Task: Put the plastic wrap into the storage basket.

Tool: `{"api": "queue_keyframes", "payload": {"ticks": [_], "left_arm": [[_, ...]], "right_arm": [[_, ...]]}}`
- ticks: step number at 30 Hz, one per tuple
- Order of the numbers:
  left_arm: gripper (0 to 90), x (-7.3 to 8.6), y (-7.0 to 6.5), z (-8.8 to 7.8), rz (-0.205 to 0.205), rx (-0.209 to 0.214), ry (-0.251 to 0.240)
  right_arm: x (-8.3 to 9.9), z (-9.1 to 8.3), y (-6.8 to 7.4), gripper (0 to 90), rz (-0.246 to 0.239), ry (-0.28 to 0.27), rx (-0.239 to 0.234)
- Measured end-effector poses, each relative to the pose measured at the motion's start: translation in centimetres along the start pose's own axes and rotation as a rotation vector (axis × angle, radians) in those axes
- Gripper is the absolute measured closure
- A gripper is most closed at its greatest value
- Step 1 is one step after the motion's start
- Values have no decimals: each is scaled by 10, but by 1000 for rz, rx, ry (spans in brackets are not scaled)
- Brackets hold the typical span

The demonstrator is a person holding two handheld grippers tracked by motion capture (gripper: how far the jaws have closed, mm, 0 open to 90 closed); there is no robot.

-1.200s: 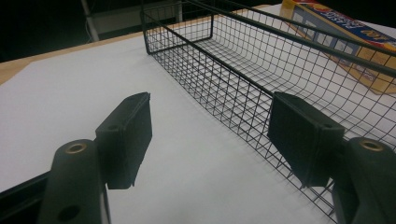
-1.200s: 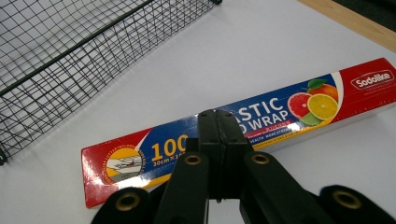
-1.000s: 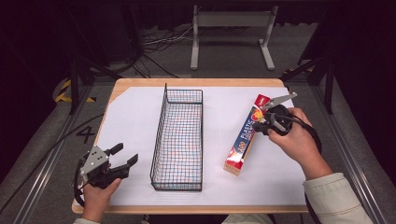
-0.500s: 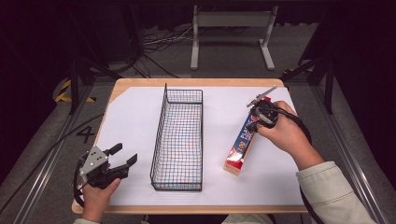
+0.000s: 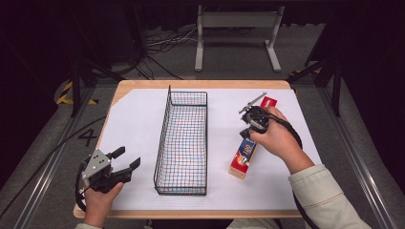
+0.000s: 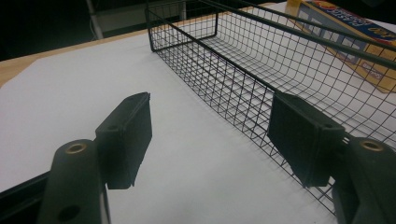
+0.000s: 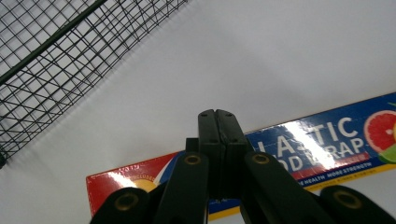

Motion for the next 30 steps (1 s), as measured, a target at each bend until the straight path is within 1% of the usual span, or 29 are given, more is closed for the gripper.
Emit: {"api": "queue_keyframes", "payload": {"ticks": [2,3,6,7,13,16,17,22,27,30], "left_arm": [[308,0,0,0,-2,2,2],[308,0,0,0,0,1,2],[308,0,0,0,-2,1,4],[308,1,0,0,-1,1,4],[308,1,0,0,2,-4,8],[308,1,0,0,3,-5,7],[308,1,0,0,2,-5,7],[308,2,0,0,2,-5,8],[309,2,-1,1,11,-4,12],[309,2,-1,1,11,-5,14]], "right_arm": [[0,7,2,900,-2,9,-4],[0,10,3,900,6,10,-8],[0,20,6,900,0,21,-15],[0,20,6,900,0,21,-15],[1,38,12,900,-4,39,-27],[2,43,13,900,-2,45,-28],[3,48,14,900,3,51,-33],[6,54,15,900,4,59,-36],[9,62,19,900,-6,81,-47],[11,66,20,900,-11,97,-46]]}}
Point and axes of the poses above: each handheld gripper's, and its own axes: z roughly forward along the jaws, x roughly out of its underside, y roughly to its left, the point moved 8 cm from there along z, roughly forward along the jaws, and after that the axes turned 5 degrees about x, right-handed, at the moved point
